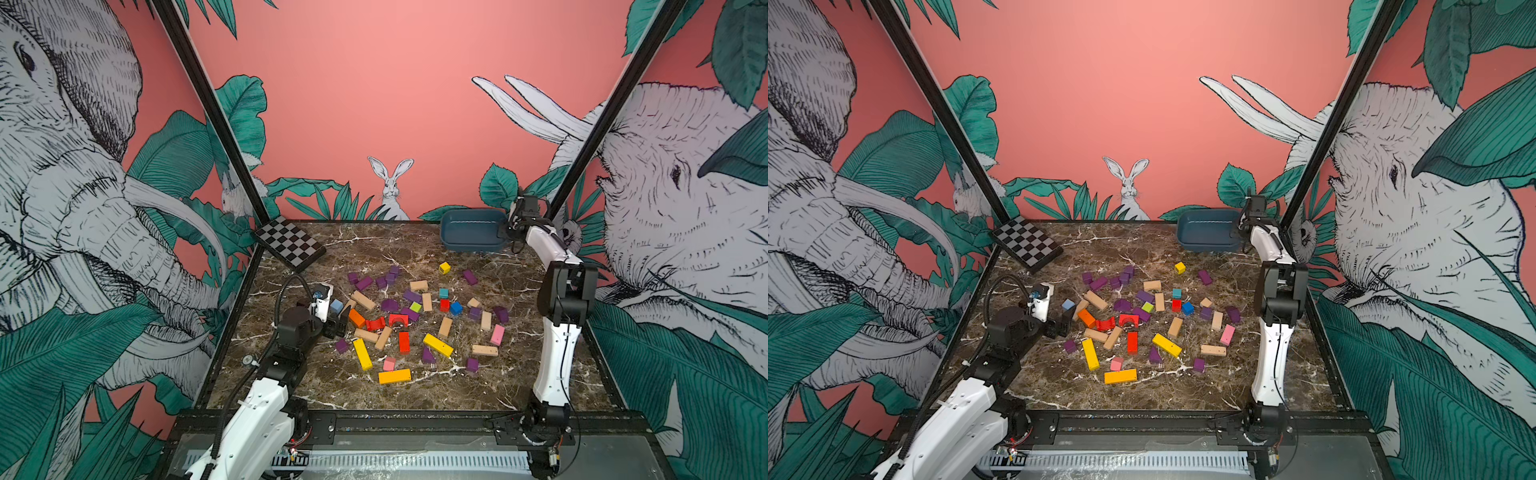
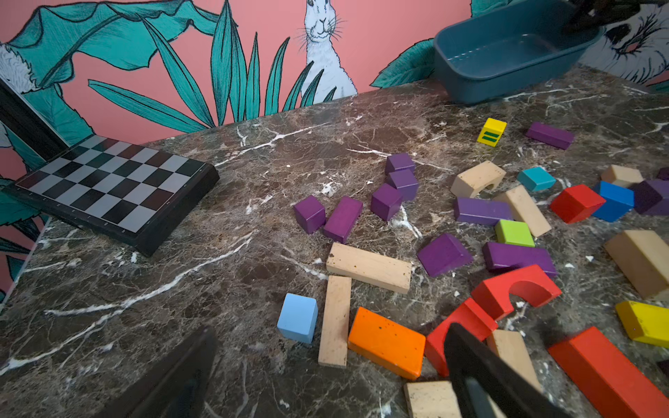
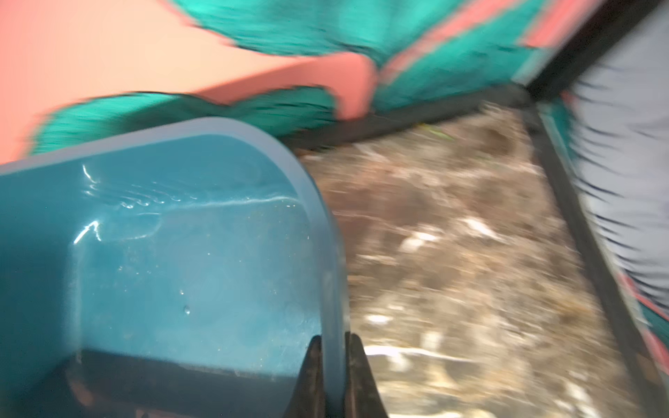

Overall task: Pick purple bricks into the storage bin
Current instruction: Pick up the storage box at the center of the board, then place the storage box at the center of the board.

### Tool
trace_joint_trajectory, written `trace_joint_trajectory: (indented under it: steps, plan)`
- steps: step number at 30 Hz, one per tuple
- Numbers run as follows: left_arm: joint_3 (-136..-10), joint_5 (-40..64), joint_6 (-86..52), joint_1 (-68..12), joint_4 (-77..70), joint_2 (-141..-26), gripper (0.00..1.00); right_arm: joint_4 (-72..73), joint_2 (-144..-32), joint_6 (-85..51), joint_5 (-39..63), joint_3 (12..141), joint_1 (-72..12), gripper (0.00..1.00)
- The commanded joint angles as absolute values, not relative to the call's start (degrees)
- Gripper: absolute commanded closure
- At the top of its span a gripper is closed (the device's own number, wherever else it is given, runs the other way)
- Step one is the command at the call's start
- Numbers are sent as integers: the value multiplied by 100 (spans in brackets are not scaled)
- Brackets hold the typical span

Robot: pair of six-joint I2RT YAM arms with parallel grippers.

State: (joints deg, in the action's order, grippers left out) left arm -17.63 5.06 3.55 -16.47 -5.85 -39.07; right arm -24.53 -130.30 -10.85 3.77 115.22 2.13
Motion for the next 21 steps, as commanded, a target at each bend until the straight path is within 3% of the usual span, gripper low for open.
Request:
trace_joint_trajectory:
  steps: [1, 11, 21]
  plan:
    - [-1808, 430, 320, -1675, -560, -3813, 1, -2233, -13155, -1007, 807, 11998, 15, 100]
    - [-1784, 376, 296, -1671, -550, -3768, 1, -2556, -14207, -1364, 1323, 13051, -667, 100]
    - [-1775, 360, 298, -1670, -548, -3750, 1, -2239, -13834, -2035, 1089, 12033, -1078, 100]
